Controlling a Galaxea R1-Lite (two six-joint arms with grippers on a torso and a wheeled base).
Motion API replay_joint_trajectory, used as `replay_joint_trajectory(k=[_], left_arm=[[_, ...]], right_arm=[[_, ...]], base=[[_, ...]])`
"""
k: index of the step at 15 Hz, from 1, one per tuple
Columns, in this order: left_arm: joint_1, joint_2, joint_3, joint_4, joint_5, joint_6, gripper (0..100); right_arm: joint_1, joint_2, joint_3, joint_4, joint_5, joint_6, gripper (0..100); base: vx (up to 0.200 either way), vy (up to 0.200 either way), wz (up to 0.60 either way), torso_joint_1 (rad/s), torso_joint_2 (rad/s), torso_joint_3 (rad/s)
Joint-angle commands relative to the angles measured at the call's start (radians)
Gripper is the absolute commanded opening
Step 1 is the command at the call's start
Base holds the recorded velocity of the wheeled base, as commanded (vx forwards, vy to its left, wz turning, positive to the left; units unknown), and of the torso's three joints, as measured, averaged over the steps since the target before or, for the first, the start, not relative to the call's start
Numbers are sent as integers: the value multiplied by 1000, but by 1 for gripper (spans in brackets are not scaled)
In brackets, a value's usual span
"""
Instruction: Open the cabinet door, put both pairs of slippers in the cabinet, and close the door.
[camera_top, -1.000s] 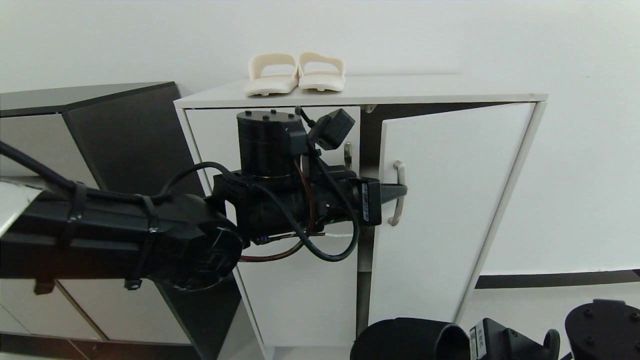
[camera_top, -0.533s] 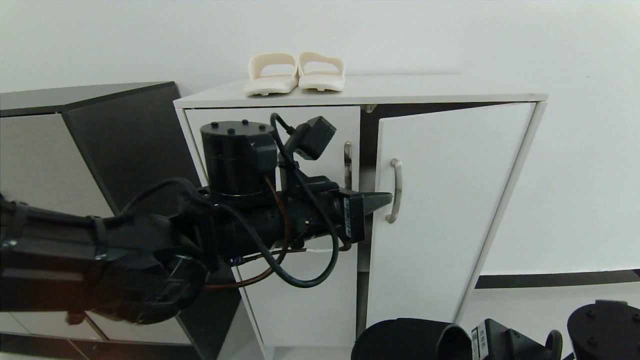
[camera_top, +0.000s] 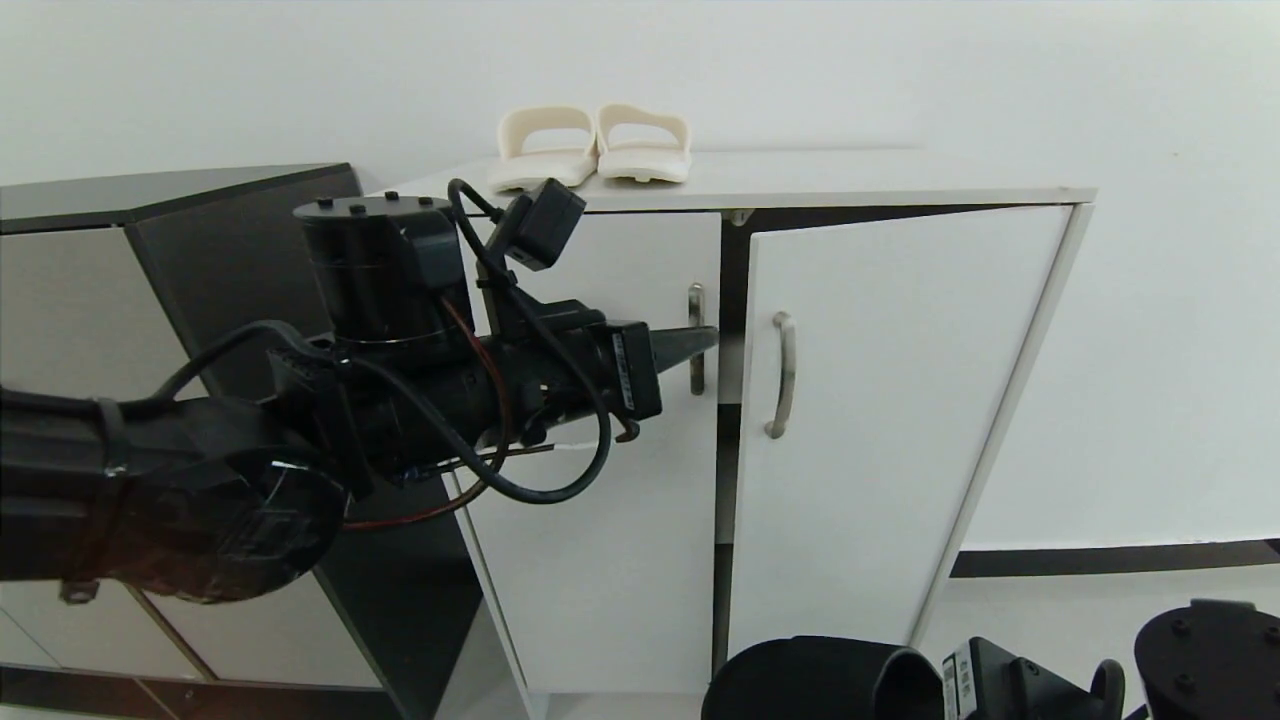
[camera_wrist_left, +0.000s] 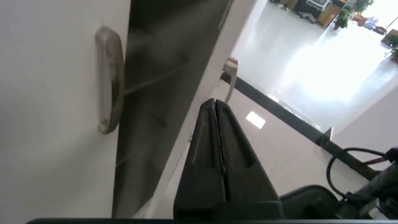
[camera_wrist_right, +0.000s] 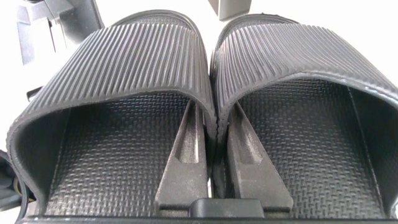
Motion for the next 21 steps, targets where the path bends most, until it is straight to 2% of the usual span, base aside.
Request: replay_joint_trajectory(k=[1, 3, 11, 18, 20, 21], left_arm=[[5, 62, -70, 6, 1, -1, 0], [5, 120, -145, 9, 2, -1, 0], [-35, 172, -245, 12, 2, -1, 0], [-30, 183, -251, 12, 2, -1, 0], [-35, 186, -243, 10, 2, 2, 0], [-82, 166, -208, 10, 7, 12, 0]], right_arm=[[1, -1, 0, -1, 1, 0, 0], [1, -1, 1, 1, 1, 0, 0], [4, 3, 0, 4, -1, 0, 0], [27, 8, 1, 6, -1, 3, 0], [47, 7, 3, 22, -1, 6, 0], [67, 2, 1, 41, -1, 10, 0]], base=[[0, 0, 0, 0, 0, 0], [0, 0, 0, 0, 0, 0], [0, 0, 0, 0, 0, 0], [0, 0, 0, 0, 0, 0], [-200, 0, 0, 0, 0, 2], [-200, 0, 0, 7, 2, -2]])
